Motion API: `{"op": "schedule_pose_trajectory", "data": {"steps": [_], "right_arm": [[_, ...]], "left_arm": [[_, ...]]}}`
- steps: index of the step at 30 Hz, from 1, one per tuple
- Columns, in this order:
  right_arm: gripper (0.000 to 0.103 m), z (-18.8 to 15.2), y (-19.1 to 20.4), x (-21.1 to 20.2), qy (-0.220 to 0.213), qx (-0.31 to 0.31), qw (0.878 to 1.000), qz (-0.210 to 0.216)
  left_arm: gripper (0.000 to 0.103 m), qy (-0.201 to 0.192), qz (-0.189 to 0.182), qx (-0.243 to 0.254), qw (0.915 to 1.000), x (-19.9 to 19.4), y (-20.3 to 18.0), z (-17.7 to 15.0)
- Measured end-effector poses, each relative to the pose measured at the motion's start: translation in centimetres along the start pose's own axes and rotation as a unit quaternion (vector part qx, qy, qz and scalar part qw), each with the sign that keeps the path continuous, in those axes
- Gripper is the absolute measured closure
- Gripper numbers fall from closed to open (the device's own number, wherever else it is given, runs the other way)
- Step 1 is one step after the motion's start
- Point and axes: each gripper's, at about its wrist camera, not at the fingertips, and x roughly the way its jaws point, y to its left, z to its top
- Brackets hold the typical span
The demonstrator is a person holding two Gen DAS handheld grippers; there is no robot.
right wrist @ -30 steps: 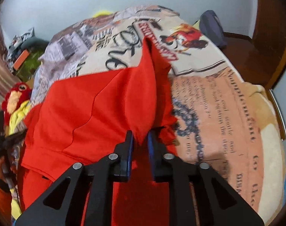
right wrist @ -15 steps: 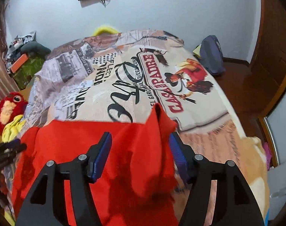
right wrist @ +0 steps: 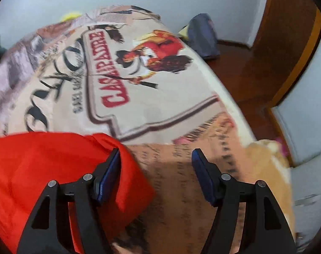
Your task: Fold large clothes
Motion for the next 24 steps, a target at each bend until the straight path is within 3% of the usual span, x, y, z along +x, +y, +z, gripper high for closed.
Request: {"op": "schedule_pose_trajectory", "data": {"steps": [1, 3, 6, 9, 15, 19, 24], "right_arm": [[0.041, -0.1, 0.4, -0.5, -0.012, -0.025, 0.998, -0.049], [0.041, -0.6, -0.1, -0.8, -0.015, -0.053, 0.993, -0.104], [0.043, -1.4, -1.6, -3.0, -0.005, -0.049, 0.997, -0.059], [0.042, -2.2, -2.9, -7.4, -0.028, -0.027, 0.999, 0.002], [0.041, -4.0, -2.1, -13.7, -0.024, -0.005, 0.99, 0.14], [0.04, -5.4, 0.2, -15.8, -0.022, -0.039, 0.983, 0.176], [0.04, -7.9, 2.1, -17.9, -0.029, -0.076, 0.981, 0.177]], "left_arm": [[0.02, 0.001, 0.007, 0.003, 1.0, -0.2, 0.0, -0.2], [0.02, 0.006, 0.017, 0.01, 0.9998, -0.6, -0.2, -0.4], [0.02, 0.019, 0.03, 0.022, 0.9991, -1.6, -0.2, -0.9], [0.021, 0.022, 0.037, 0.041, 0.9982, -3.6, -0.8, -1.9], [0.021, -0.003, 0.039, 0.074, 0.9965, -8.6, -2.6, -3.7], [0.021, -0.027, 0.047, 0.089, 0.9945, -12.2, -3.3, -5.0], [0.019, -0.045, 0.049, 0.079, 0.9946, -16.2, -2.4, -6.0]]}}
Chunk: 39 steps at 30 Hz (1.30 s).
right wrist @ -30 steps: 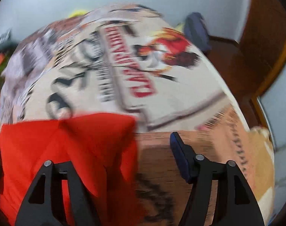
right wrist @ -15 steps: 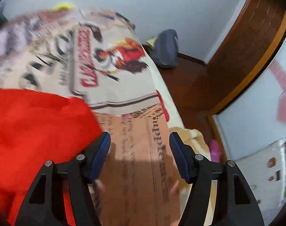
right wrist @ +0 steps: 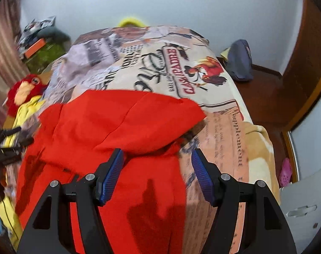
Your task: Fold large clothes
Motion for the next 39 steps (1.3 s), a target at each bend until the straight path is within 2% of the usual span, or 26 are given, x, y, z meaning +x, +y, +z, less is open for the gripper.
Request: {"op": "schedule_pose_trajectory", "data": {"steps": [4, 10, 14, 19, 23, 26, 28, 30, 32, 34, 35, 36, 37, 38, 39], "right_arm": [[0.04, -1.2, 0.4, -1.1, 0.002, -0.014, 1.0, -0.004], [0.04, -3.4, -0.2, -1.6, 0.022, -0.007, 1.0, -0.005], [0.04, -5.5, -1.1, -0.7, 0.052, 0.013, 0.999, -0.002], [0.04, -8.2, -2.6, 1.2, 0.097, 0.043, 0.994, 0.005], [0.04, -9.7, -3.8, 2.6, 0.121, 0.072, 0.99, 0.02], [0.039, -10.1, -4.5, 3.1, 0.122, 0.1, 0.986, 0.044], [0.038, -10.2, -5.4, 3.6, 0.124, 0.128, 0.982, 0.063], [0.038, -10.2, -6.0, 4.2, 0.125, 0.148, 0.977, 0.084], [0.036, -10.2, -6.1, 4.7, 0.124, 0.156, 0.975, 0.095], [0.038, -10.0, -5.8, 4.8, 0.121, 0.154, 0.975, 0.101], [0.042, -9.9, -5.6, 4.8, 0.118, 0.149, 0.976, 0.105], [0.046, -9.8, -5.2, 4.8, 0.114, 0.144, 0.976, 0.115], [0.056, -9.7, -4.6, 4.8, 0.112, 0.137, 0.976, 0.128], [0.065, -9.6, -4.3, 4.9, 0.111, 0.134, 0.976, 0.131], [0.07, -9.4, -4.0, 5.0, 0.109, 0.132, 0.975, 0.139]], "left_arm": [[0.012, -0.004, 0.017, -0.009, 0.9998, -2.2, 1.5, -1.3], [0.012, 0.036, -0.007, -0.064, 0.9973, -2.7, 5.3, -4.9], [0.012, 0.097, -0.059, -0.121, 0.9862, -1.0, 8.0, -8.6], [0.012, 0.153, -0.086, -0.172, 0.9694, 0.9, 9.4, -13.1], [0.012, 0.175, -0.118, -0.207, 0.9554, 1.5, 9.6, -15.6], [0.012, 0.192, -0.144, -0.223, 0.945, 2.0, 8.8, -17.4], [0.012, 0.201, -0.15, -0.226, 0.9412, 2.4, 8.1, -18.2], [0.013, 0.199, -0.143, -0.218, 0.9446, 2.4, 7.4, -18.5], [0.022, 0.193, -0.14, -0.212, 0.9478, 2.1, 6.7, -18.4], [0.047, 0.186, -0.154, -0.206, 0.9482, 1.5, 6.0, -18.1], [0.053, 0.182, -0.156, -0.201, 0.9496, 1.1, 5.7, -17.7], [0.063, 0.177, -0.153, -0.194, 0.9528, 0.8, 5.4, -17.3], [0.071, 0.173, -0.149, -0.188, 0.9551, 0.6, 5.1, -17.1], [0.074, 0.171, -0.143, -0.181, 0.958, 0.4, 4.7, -16.8], [0.082, 0.168, -0.142, -0.179, 0.9591, 0.2, 4.6, -16.5]]}}
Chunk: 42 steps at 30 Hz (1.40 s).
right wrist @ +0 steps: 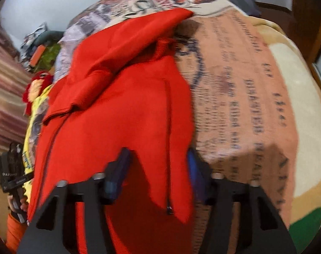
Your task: Fold large clothes
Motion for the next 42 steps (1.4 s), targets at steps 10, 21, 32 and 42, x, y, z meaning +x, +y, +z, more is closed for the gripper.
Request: {"op": "schedule_pose_trajectory", "data": {"steps": [10, 21, 32, 42], "right_arm": [[0.094, 1.6, 2.1, -2.4, -0.042, -0.032, 0.998, 0.037], [0.095, 7.6, 4.7, -3.9, -0.109, -0.054, 0.99, 0.069], [0.095, 17.5, 0.9, 1.7, -0.106, 0.037, 0.991, 0.066], [0.092, 17.5, -0.5, 3.4, -0.082, 0.051, 0.994, 0.047]], "left_arm": [[0.098, -0.069, -0.038, 0.006, 0.9969, -4.6, -1.7, 2.7], [0.098, -0.158, -0.088, -0.005, 0.9835, -8.7, -3.3, 13.5], [0.098, -0.16, 0.043, -0.075, 0.9834, 0.1, -0.1, 24.3], [0.093, -0.079, 0.086, 0.005, 0.9932, 7.3, -0.6, 24.6]]}}
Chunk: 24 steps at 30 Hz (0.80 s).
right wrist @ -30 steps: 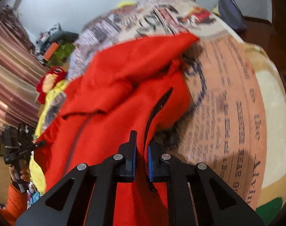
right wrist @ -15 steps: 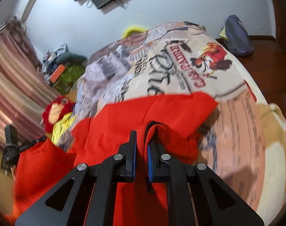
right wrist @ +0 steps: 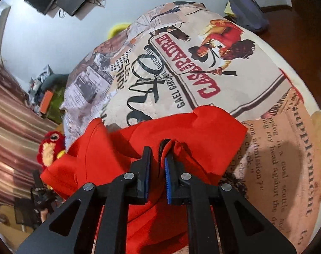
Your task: Fold large clothes
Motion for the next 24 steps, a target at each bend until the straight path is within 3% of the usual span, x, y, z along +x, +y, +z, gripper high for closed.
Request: {"op": "schedule_pose_trajectory", "data": {"steps": [3, 5, 7, 8, 9, 13, 18, 24], "right_arm": [[0.085, -0.1, 0.7, -1.4, -0.019, -0.02, 0.999, -0.043], [0.065, 0.0, 1.3, -2.9, -0.062, -0.031, 0.991, -0.116], [0.051, -0.4, 1.7, -5.2, -0.103, -0.052, 0.983, -0.141], [0.046, -0.7, 2.0, -6.4, -0.115, -0.059, 0.982, -0.139], [0.045, -0.9, 2.1, -7.1, -0.116, -0.063, 0.982, -0.135], [0.045, -2.3, 3.4, -8.2, -0.087, -0.091, 0.985, -0.116], [0.045, -5.7, 6.4, -6.8, -0.046, -0.159, 0.981, -0.098], [0.045, -7.4, 8.4, -1.7, 0.008, -0.204, 0.975, -0.089]], "left_arm": [[0.087, 0.001, 0.03, 0.045, 0.9985, -1.4, -1.5, 0.1], [0.076, -0.014, 0.032, 0.058, 0.9977, -3.3, -1.9, 0.1], [0.053, -0.039, 0.012, 0.051, 0.9979, -5.6, -1.9, 0.2], [0.048, -0.056, 0.001, 0.044, 0.9975, -7.2, -1.8, 0.1], [0.043, -0.067, -0.003, 0.04, 0.997, -8.0, -1.8, 0.2], [0.042, -0.091, -0.018, 0.045, 0.9947, -11.2, -2.8, -0.6], [0.041, -0.063, -0.04, 0.095, 0.9927, -10.9, -5.6, -2.9], [0.041, -0.02, -0.011, 0.164, 0.9862, -7.2, -9.2, -5.1]]}}
